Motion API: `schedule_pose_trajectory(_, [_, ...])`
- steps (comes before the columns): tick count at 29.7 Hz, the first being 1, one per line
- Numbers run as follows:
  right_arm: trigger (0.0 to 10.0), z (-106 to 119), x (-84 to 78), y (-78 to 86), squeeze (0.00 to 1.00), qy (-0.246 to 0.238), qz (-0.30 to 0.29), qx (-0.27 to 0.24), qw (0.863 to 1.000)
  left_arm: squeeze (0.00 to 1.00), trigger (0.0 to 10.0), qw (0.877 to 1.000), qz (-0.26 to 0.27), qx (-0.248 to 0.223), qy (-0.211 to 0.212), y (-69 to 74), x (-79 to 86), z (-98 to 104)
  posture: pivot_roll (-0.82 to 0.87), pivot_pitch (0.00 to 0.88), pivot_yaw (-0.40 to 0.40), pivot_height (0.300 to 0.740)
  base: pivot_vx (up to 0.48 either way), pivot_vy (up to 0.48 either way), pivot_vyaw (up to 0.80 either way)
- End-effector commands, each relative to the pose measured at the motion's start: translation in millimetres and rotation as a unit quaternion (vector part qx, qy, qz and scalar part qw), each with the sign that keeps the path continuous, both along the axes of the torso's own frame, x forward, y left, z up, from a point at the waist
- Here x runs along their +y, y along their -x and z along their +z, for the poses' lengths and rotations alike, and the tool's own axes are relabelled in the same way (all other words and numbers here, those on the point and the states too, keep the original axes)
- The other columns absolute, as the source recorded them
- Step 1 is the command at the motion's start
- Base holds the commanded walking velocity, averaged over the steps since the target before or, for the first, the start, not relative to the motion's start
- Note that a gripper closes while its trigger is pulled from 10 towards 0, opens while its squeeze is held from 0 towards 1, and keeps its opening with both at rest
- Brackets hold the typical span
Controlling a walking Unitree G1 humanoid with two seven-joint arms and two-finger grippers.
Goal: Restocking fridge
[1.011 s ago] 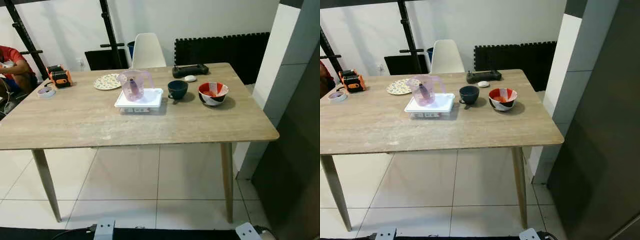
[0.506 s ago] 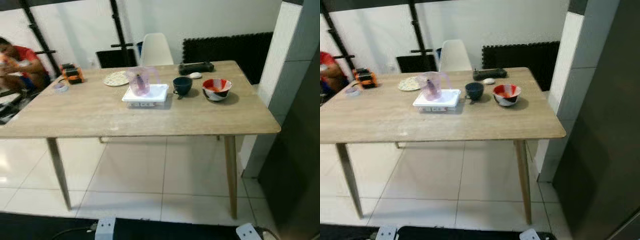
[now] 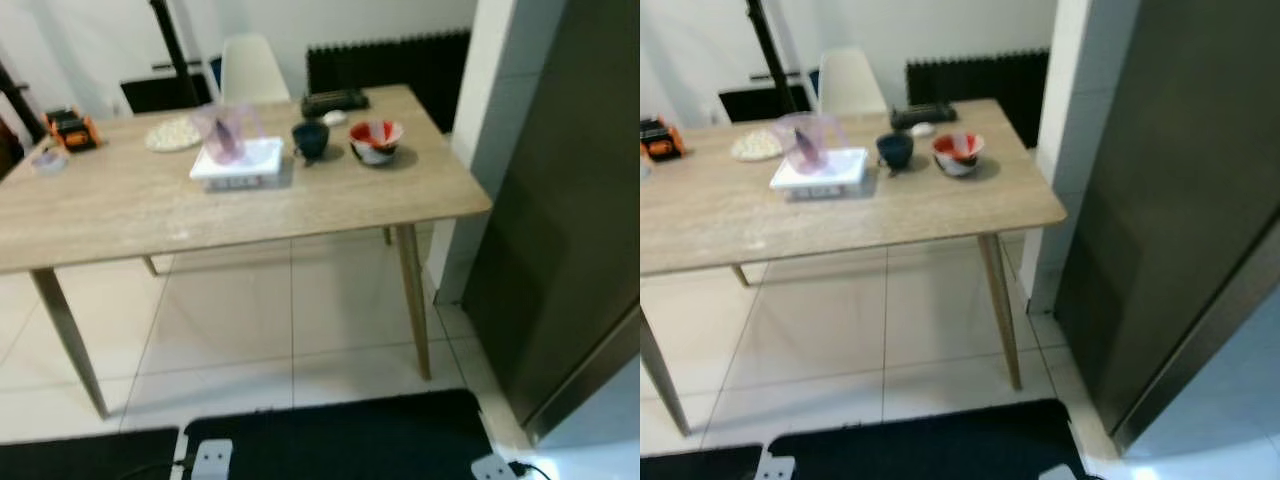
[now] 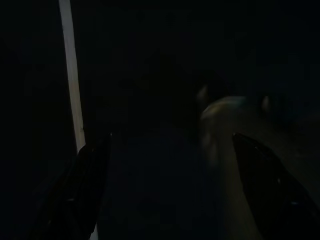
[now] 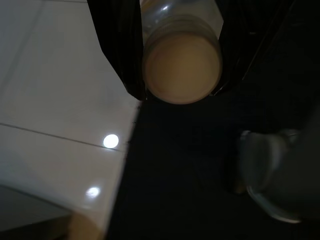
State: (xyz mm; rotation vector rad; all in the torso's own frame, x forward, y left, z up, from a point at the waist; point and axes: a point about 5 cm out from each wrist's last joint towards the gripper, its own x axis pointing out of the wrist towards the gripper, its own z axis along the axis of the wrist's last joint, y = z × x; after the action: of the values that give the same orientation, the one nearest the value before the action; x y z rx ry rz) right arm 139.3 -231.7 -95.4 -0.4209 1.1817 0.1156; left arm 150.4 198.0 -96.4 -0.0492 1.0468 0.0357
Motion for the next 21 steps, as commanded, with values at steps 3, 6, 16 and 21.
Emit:
schedule_pose_trajectory(3, [10.0,-0.7,1.5,1.1,0.0,-0.001,-0.002,-0.001,1.0,0.0,10.0,1.0,-0.002,0.017,-0.002,10.1,0.9,-3.7,-0.12,0.0,0.022,0.74,-0.32,0.0,0.0])
schedule_pose_trajectory(6, [10.0,-0.9,1.5,1.5,0.0,-0.001,-0.001,0.002,1.0,0.0,10.0,1.0,-0.002,0.016,-0.002,9.9,0.9,-3.7,-0.12,0.0,0.022,0.74,-0.107,0.0,-0.53])
schedule_pose_trajectory(16, [10.0,-0.5,0.6,0.9,0.0,0.001,0.005,0.006,1.0,0.0,10.0,1.0,-0.002,0.011,-0.006,6.8,1.9,-2.4,-0.12,0.0,0.019,0.74,0.0,0.0,-0.8])
schedule_pose_trajectory(21, [10.0,-0.6,0.8,0.9,0.0,0.0,0.006,0.007,1.0,0.0,10.0,1.0,-0.001,0.01,-0.006,6.5,1.6,-2.3,-0.12,0.0,0.02,0.74,0.0,0.0,-0.8])
